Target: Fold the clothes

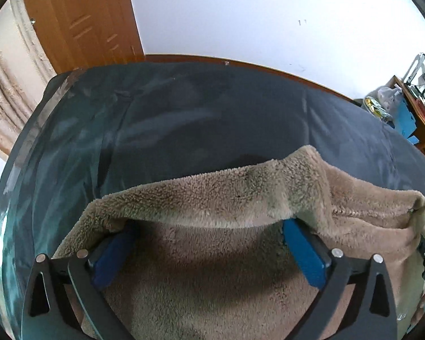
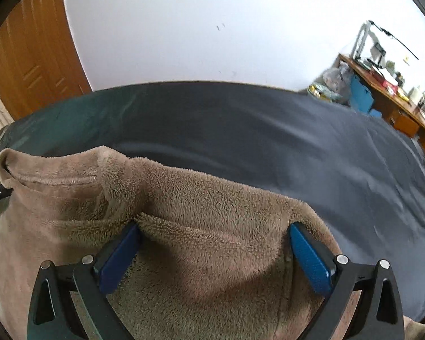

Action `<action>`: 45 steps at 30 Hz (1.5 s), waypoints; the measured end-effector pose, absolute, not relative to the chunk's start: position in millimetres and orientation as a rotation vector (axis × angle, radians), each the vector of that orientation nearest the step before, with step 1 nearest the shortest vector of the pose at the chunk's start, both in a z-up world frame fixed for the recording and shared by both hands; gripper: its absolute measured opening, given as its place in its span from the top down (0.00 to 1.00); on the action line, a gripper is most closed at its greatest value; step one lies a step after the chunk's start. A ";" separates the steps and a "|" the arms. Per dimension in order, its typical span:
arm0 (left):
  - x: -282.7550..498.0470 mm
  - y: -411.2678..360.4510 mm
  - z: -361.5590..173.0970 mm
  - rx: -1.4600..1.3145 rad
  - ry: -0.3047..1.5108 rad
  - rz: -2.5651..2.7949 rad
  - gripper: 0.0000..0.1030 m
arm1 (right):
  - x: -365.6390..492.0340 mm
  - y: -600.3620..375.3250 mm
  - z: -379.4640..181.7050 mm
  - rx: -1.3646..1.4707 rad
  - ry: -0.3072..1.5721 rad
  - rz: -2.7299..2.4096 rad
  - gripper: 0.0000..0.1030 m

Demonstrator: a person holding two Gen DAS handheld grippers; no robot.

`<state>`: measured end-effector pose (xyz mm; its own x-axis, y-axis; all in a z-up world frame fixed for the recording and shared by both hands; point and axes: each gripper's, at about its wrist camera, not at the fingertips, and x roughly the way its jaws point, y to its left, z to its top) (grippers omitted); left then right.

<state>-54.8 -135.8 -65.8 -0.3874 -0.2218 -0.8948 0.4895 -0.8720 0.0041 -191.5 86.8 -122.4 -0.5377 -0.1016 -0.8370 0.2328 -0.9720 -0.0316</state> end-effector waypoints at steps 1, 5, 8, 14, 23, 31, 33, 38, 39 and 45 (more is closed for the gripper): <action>-58.7 -139.4 -65.9 1.419 0.364 -2.279 0.00 | -195.6 80.9 -123.6 1.378 0.210 -2.594 0.00; -64.2 -146.6 -66.0 1.472 0.363 -2.284 0.00 | -203.6 68.6 -125.4 1.328 0.211 -2.610 0.00; -53.7 -149.0 -61.2 1.520 0.389 -2.367 0.00 | -198.5 65.6 -126.7 1.320 0.220 -2.616 0.00; 17.9 -162.6 -30.4 1.495 0.328 -2.492 0.00 | -161.9 62.3 -104.0 1.245 0.360 -2.647 0.00; 126.2 -186.3 -55.8 1.520 0.278 -2.430 0.00 | -62.0 63.3 -98.7 1.395 0.403 -2.400 0.00; 160.1 -193.7 -79.8 1.394 0.260 -2.431 0.00 | -63.4 88.6 -121.2 1.418 0.316 -2.470 0.00; 155.5 -195.2 -81.4 1.376 0.244 -2.433 0.00 | -76.1 93.8 -122.6 1.434 0.271 -2.487 0.00; 141.5 -217.6 -84.1 1.334 0.279 -2.452 0.00 | -105.5 102.7 -122.8 1.428 0.218 -2.564 0.00; 136.5 -224.3 -80.9 1.327 0.275 -2.457 0.00 | -112.6 107.7 -123.3 1.424 0.205 -2.587 0.00; 116.7 -239.4 -78.0 1.326 0.252 -2.497 0.00 | -148.2 126.7 -121.0 1.402 0.157 -2.665 0.00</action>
